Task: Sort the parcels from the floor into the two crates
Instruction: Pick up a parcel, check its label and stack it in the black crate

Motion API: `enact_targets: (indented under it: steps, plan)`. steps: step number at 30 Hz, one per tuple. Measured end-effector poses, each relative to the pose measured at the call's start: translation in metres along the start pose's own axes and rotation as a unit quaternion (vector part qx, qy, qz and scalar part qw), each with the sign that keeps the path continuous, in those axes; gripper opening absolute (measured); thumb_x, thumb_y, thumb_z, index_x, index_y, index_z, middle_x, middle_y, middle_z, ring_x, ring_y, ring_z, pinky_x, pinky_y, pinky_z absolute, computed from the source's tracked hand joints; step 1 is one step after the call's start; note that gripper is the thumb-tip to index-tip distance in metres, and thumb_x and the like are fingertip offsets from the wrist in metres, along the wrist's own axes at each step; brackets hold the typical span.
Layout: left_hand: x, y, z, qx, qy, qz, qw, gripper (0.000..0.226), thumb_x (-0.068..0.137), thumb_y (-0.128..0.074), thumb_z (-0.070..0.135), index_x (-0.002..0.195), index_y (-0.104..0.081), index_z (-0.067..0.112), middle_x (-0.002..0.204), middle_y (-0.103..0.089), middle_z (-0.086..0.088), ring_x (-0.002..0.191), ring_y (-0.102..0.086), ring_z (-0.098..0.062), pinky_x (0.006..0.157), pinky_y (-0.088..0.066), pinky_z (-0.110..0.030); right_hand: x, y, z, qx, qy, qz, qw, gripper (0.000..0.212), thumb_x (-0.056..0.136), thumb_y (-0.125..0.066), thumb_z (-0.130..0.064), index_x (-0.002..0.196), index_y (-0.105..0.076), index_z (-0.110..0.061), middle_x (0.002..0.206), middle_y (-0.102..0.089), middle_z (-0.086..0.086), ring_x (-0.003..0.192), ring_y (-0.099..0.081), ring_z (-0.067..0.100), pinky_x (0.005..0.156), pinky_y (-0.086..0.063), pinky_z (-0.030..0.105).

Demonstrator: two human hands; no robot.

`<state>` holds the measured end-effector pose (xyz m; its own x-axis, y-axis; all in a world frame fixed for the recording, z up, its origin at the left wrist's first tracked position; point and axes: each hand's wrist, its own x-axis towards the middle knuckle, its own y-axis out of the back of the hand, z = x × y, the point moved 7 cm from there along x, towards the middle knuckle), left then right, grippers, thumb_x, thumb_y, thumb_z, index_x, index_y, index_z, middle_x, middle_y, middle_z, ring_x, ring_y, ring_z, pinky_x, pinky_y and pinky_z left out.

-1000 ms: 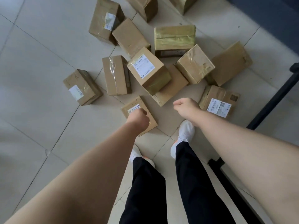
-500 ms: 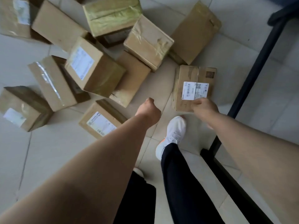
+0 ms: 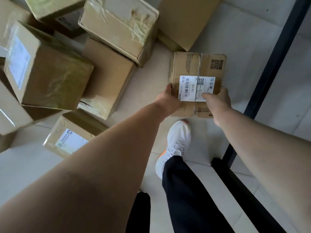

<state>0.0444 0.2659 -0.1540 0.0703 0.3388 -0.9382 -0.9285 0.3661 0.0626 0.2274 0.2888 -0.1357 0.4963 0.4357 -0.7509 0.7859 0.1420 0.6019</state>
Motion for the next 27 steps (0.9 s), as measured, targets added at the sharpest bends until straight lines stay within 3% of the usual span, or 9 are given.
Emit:
enact_targets:
  steps: [4,8,11,14,19,22,25,27]
  plan:
    - [-0.013,0.004,-0.016,-0.055,-0.001,0.024,0.998,0.073,0.088,-0.051,0.001,0.152,-0.031,0.029,0.133,-0.059,-0.004,0.116,-0.060,-0.028,0.101,-0.052,-0.043,-0.026,-0.003,0.014,0.043,-0.022,0.015,0.999,0.046,0.084,-0.067,-0.020,0.125,-0.046,-0.015,0.115,-0.063,-0.001,0.095,-0.064,0.020,0.086,-0.057,0.041]
    - [-0.061,0.013,-0.045,-0.091,0.011,0.057,0.994,0.064,0.087,-0.053,-0.001,0.143,-0.040,0.028,0.111,-0.061,0.005,0.107,-0.063,-0.024,0.094,-0.056,-0.043,-0.073,-0.007,0.030,0.029,-0.008,0.021,0.999,0.049,0.082,-0.069,-0.022,0.123,-0.043,-0.015,0.121,-0.060,0.003,0.091,-0.062,0.018,0.073,-0.053,0.032]
    - [-0.107,0.027,-0.074,-0.144,0.042,0.081,0.985,0.054,0.086,-0.054,0.000,0.133,-0.043,0.024,0.097,-0.060,0.013,0.102,-0.065,-0.021,0.091,-0.057,-0.043,-0.120,-0.015,0.033,-0.003,0.008,0.007,1.000,0.044,0.073,-0.067,-0.029,0.111,-0.046,-0.020,0.114,-0.062,0.002,0.090,-0.065,0.021,0.081,-0.057,0.041]
    - [-0.153,0.047,-0.107,-0.162,0.067,0.099,0.980,0.051,0.087,-0.059,0.005,0.132,-0.042,0.019,0.098,-0.058,0.014,0.102,-0.064,-0.020,0.091,-0.057,-0.041,-0.166,-0.029,0.028,-0.059,0.029,-0.008,0.998,0.047,0.068,-0.067,-0.033,0.110,-0.053,-0.018,0.110,-0.064,0.002,0.091,-0.066,0.025,0.081,-0.056,0.038]
    - [-0.221,0.090,-0.176,-0.179,0.146,0.153,0.961,0.044,0.086,-0.059,0.006,0.126,-0.043,0.008,0.121,-0.061,-0.009,0.110,-0.061,-0.027,0.094,-0.054,-0.040,-0.240,-0.072,0.015,-0.206,0.071,-0.106,0.970,0.044,0.077,-0.071,-0.030,0.113,-0.049,-0.016,0.111,-0.063,0.001,0.094,-0.062,0.024,0.075,-0.043,0.027]
    - [-0.253,0.117,-0.217,-0.214,0.177,0.178,0.944,0.038,0.085,-0.062,0.008,0.119,-0.044,0.011,0.112,-0.061,-0.003,0.110,-0.061,-0.026,0.097,-0.051,-0.041,-0.278,-0.110,0.004,-0.275,0.113,-0.164,0.941,0.041,0.077,-0.069,-0.031,0.107,-0.045,-0.017,0.115,-0.059,0.003,0.093,-0.058,0.024,0.075,-0.043,0.028]
    - [-0.269,0.136,-0.251,-0.283,0.182,0.198,0.921,0.033,0.089,-0.060,0.003,0.117,-0.043,0.007,0.108,-0.059,-0.004,0.092,-0.058,-0.019,0.068,-0.050,-0.025,-0.305,-0.151,-0.008,-0.303,0.153,-0.183,0.923,0.045,0.078,-0.069,-0.031,0.115,-0.047,-0.016,0.123,-0.056,0.004,0.108,-0.059,0.026,0.084,-0.046,0.031]
    - [-0.271,0.144,-0.266,-0.328,0.174,0.211,0.904,0.036,0.091,-0.057,0.000,0.123,-0.042,0.003,0.115,-0.058,-0.008,0.091,-0.056,-0.018,0.062,-0.045,-0.023,-0.315,-0.176,-0.015,-0.302,0.175,-0.194,0.917,0.046,0.078,-0.068,-0.031,0.116,-0.048,-0.018,0.123,-0.056,0.003,0.110,-0.058,0.026,0.087,-0.046,0.032]
